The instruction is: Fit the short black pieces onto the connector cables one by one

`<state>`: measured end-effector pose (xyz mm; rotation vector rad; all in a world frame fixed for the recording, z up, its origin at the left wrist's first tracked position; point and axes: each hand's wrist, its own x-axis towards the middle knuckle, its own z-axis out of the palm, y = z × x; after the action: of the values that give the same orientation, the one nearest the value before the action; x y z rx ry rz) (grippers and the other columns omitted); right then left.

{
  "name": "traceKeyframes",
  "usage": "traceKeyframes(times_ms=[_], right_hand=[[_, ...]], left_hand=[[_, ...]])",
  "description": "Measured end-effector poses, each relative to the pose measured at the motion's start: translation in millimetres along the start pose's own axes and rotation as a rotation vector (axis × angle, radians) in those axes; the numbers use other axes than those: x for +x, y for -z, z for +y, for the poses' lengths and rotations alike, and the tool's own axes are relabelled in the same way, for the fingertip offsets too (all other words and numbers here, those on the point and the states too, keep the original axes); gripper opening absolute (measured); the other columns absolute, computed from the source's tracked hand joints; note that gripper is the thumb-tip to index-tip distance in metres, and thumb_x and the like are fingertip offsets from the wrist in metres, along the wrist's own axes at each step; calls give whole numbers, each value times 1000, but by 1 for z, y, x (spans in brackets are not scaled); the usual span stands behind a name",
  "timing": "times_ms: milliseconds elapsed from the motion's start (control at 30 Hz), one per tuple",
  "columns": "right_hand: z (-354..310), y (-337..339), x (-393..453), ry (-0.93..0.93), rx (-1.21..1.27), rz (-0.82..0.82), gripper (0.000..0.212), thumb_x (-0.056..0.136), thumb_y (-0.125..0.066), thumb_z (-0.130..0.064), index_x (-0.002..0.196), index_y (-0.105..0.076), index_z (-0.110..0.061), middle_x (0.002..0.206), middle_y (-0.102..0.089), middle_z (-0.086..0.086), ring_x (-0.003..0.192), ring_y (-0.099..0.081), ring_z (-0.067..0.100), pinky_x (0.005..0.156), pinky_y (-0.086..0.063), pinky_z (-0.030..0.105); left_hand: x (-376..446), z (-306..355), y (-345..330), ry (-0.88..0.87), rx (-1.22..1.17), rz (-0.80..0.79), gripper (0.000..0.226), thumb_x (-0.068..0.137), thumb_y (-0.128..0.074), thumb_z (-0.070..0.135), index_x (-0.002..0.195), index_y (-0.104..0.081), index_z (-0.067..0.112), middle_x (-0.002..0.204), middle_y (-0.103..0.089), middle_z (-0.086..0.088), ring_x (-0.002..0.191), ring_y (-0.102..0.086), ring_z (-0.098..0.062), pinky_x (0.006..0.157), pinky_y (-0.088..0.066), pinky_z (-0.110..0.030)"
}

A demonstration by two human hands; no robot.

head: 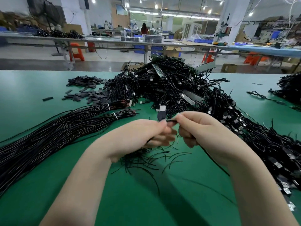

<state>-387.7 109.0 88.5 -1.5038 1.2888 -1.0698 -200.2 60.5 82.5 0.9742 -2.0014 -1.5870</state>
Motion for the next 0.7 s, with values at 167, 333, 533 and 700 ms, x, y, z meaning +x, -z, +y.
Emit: traceKeyframes(times_ms=[167,333,533,700], right_hand=[[-8,-16,-6,132,167,-226,22,100,-45,-24,103,-66,-16,58,-46,-8,52,-39,10,49,-35,18],[2,-37,-1,24,174,-485,26,100,-43,-27,96,-69,-26,60,-38,-3,51,-33,12,50,-31,20],[-11,-6,-13,46,134,-426,26,95,-47,-41,97,-69,-27,59,-30,-8,51,-27,6,48,-22,18],[-21,-7,-22,140,44,-406,27,96,-45,-37,102,-71,-30,58,-36,-11,52,-29,7,47,-27,16]], left_hand=[[3,8,0,-237,-439,216,45,91,-39,49,123,-61,27,123,-68,11,107,-64,2,93,-50,-22],[-6,19,0,-310,-660,95,47,95,-36,46,118,-67,19,123,-69,0,118,-62,-11,97,-51,-23],[-7,13,5,-223,-105,417,45,97,-33,51,98,-76,40,116,-70,18,118,-57,2,111,-33,-36],[-4,11,5,-177,-132,390,38,91,-37,62,110,-68,47,132,-60,20,133,-41,5,120,-17,-42]])
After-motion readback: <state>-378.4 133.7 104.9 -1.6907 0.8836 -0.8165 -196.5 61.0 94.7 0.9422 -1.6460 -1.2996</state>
